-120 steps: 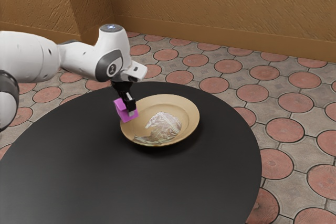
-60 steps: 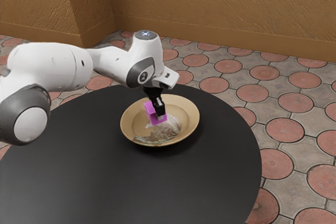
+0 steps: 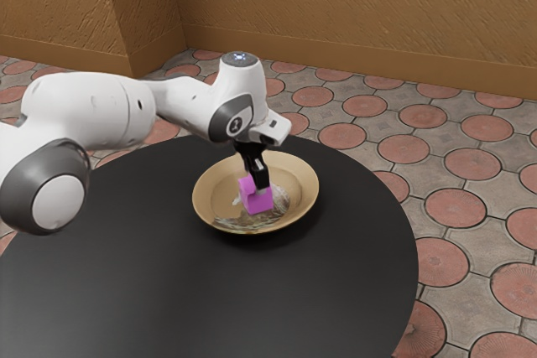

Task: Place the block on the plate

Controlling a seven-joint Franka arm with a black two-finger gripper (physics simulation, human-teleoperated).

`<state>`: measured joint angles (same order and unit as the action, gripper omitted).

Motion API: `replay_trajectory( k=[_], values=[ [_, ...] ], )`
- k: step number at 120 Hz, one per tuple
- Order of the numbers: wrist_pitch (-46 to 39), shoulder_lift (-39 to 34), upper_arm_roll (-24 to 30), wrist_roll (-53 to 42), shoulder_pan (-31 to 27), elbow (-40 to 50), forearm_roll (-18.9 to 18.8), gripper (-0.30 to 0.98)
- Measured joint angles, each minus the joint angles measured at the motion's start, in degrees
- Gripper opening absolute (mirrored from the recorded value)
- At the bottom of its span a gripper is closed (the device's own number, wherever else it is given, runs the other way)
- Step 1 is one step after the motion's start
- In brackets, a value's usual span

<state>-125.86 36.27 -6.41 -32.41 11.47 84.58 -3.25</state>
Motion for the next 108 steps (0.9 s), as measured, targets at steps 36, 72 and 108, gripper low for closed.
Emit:
replay_trajectory(
  k=[36, 72, 108],
  values=[
    [7.94, -6.17, 0.89, 0.08, -0.78, -1.85, -0.01, 0.67],
    [18.23, -20.07, 0.5, 1.04, -0.55, -0.98, -0.14, 0.68],
    [28.63, -29.15, -5.04, 7.69, -5.5, 0.04, -4.11, 0.69]
  ],
)
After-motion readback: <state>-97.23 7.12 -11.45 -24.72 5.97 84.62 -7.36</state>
